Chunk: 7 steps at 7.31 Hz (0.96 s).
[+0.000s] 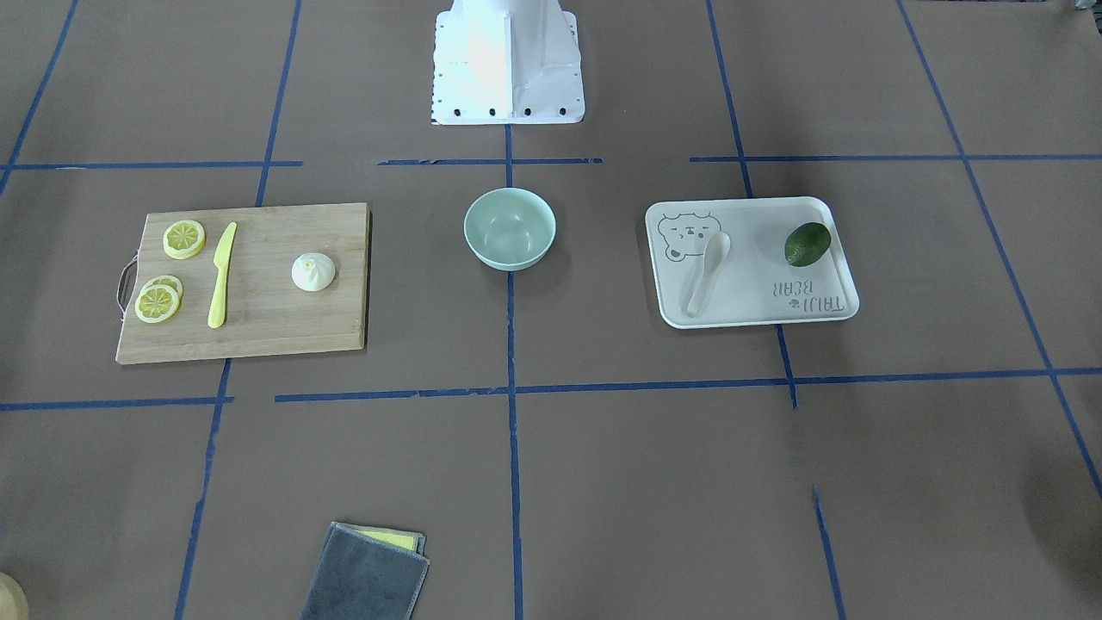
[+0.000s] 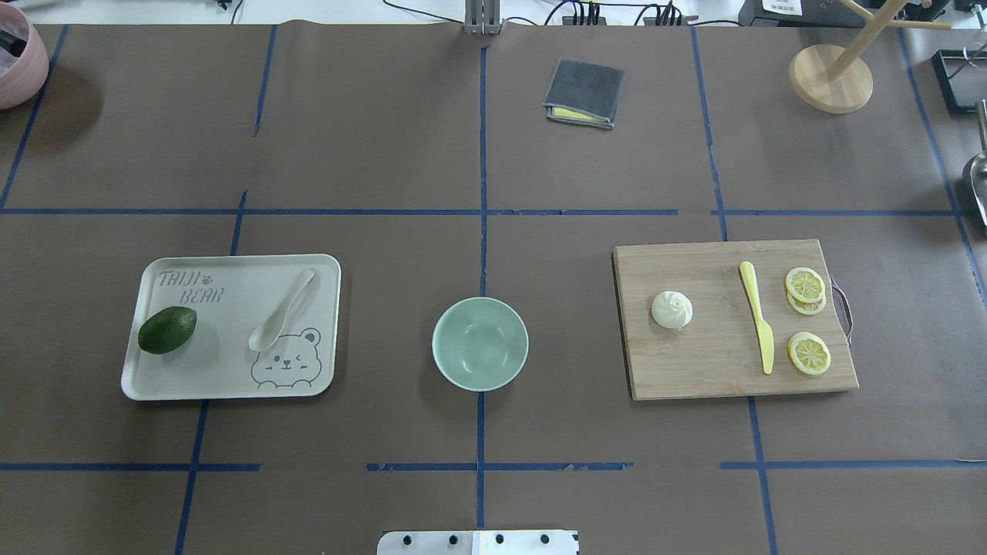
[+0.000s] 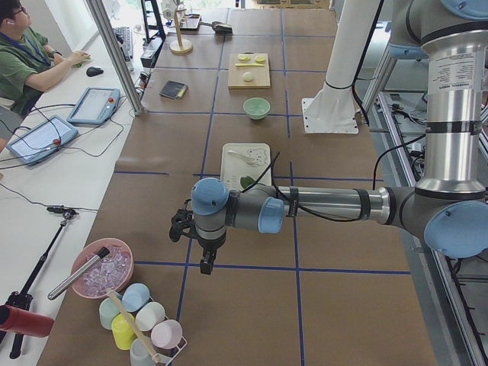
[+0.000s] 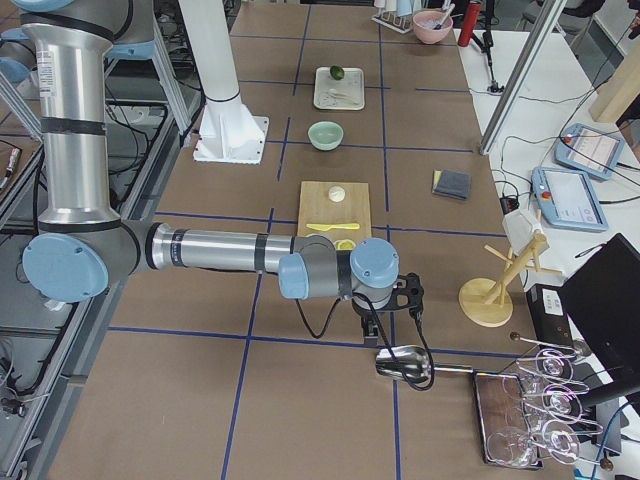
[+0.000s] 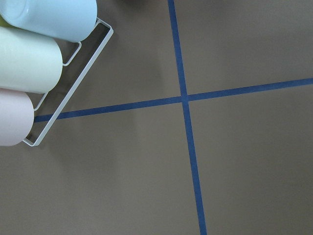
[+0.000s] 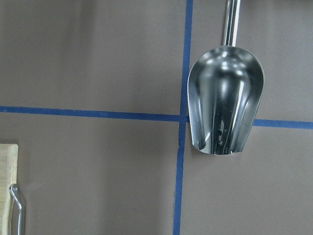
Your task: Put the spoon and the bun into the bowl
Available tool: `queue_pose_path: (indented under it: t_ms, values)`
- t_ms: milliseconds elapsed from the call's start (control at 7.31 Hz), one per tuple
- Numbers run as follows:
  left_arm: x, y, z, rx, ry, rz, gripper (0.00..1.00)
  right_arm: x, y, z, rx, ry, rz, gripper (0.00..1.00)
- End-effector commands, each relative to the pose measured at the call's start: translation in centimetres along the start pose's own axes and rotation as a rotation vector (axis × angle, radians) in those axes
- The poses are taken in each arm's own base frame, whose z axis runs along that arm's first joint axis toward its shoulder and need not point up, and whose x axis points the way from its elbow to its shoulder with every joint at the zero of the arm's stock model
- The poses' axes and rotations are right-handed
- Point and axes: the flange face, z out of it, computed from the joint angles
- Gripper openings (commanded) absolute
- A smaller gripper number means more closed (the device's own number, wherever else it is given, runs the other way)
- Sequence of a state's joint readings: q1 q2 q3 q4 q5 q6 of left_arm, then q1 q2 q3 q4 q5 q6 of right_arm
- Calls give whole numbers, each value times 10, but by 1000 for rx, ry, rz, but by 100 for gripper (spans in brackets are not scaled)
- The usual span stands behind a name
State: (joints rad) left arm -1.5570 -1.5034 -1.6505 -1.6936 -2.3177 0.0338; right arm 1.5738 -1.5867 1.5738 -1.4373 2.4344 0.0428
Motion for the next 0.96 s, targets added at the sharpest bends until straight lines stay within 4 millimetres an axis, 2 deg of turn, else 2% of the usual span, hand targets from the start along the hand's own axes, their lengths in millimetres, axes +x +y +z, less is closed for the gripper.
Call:
queue_pose_path:
  t_ms: [0, 137, 274, 410, 547, 684, 821]
  values:
    - [0, 0, -1, 4, 0, 3, 100, -2, -2, -2, 3, -2, -4, 100]
    - [5, -3, -5, 15, 4, 7, 100, -3, -2, -2, 4, -2, -5, 100]
    - [18, -13, -16, 48, 6, 43, 100, -7, -2, -6, 12, -2, -13, 100]
    - [47, -23, -25, 102, 5, 131, 100, -13, -2, -11, 22, -3, -21, 100]
    - [85, -31, -23, 109, 25, 135, 100, -22, -3, -18, 36, -1, 15, 100]
    - [151, -36, -17, 120, 74, 88, 100, -36, -10, -15, 31, -4, 63, 100]
    - [202, -33, -15, 116, 122, 53, 100, -44, -13, -20, 43, -8, 72, 100]
